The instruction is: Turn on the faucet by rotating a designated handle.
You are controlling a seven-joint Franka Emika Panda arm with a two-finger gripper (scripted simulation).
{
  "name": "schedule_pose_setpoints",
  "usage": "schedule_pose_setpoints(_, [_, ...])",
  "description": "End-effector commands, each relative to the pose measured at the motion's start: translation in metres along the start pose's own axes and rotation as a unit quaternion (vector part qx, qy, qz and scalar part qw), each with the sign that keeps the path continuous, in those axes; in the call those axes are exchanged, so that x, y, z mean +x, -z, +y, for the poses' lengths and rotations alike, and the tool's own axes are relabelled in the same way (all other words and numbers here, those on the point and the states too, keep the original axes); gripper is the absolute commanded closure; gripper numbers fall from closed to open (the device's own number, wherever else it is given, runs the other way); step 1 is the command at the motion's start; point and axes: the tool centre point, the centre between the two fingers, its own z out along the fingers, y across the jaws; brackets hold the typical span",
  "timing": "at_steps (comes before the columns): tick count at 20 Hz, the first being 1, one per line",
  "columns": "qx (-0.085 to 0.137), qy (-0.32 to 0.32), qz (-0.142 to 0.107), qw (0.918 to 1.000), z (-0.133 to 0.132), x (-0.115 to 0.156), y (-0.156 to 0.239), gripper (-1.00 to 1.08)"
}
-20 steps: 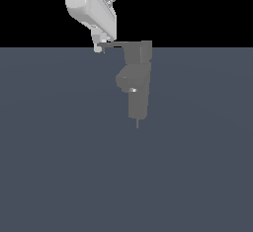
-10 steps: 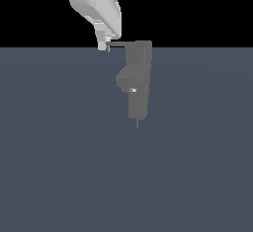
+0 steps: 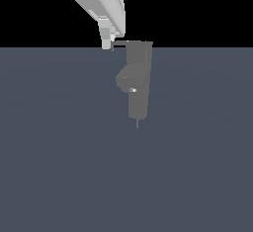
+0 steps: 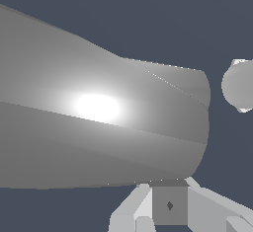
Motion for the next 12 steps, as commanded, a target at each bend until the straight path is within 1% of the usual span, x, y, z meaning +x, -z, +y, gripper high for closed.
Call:
schedule_pose_setpoints(1, [0.000, -0.007, -0.001, 1.0000, 0.000, 0.020, 0.001, 1.08])
schedule_pose_setpoints(12, [0.002, -0.010, -0.002, 0.9999, 0.004, 0.090, 0.003, 1.08])
